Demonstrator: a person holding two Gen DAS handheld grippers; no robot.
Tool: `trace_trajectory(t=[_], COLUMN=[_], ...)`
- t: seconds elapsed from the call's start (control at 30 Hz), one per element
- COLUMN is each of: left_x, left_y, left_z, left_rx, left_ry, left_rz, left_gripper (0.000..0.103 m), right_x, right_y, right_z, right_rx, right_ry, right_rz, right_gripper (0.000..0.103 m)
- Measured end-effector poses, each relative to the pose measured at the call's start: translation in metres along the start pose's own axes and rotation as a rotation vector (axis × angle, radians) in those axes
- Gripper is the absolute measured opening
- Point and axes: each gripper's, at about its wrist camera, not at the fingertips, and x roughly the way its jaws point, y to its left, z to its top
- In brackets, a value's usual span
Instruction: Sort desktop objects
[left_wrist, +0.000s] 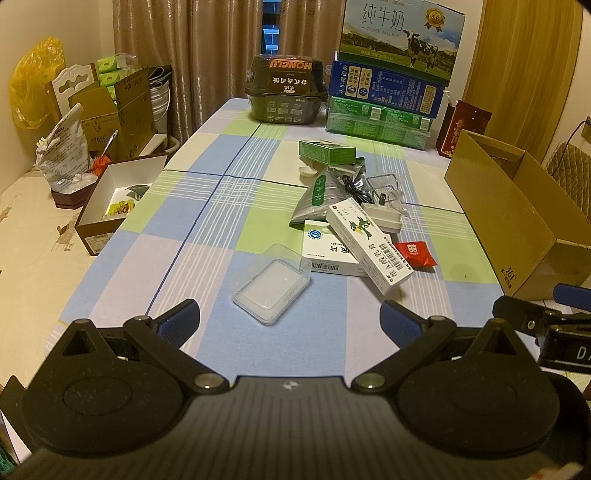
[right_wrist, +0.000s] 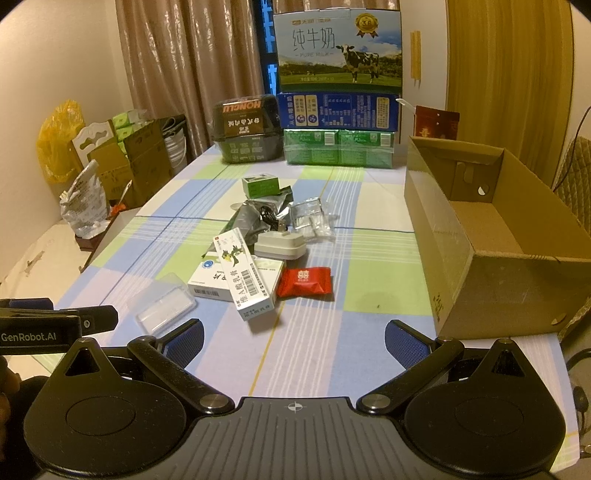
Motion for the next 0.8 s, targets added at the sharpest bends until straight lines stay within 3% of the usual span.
trace_trajectory(t=[0.8], left_x=[0.0004], left_y=[0.0006], left_z=[0.0], left_rx=[-0.003], left_ry=[0.001], left_rz=[0.0], left_gripper=[0.102], right_x=[-0.0043], right_y=[0.0025], right_z=[-0.0011], right_rx=[-0.002], right_ry=[0.002], right_rz=[0.0], right_gripper=[0.101])
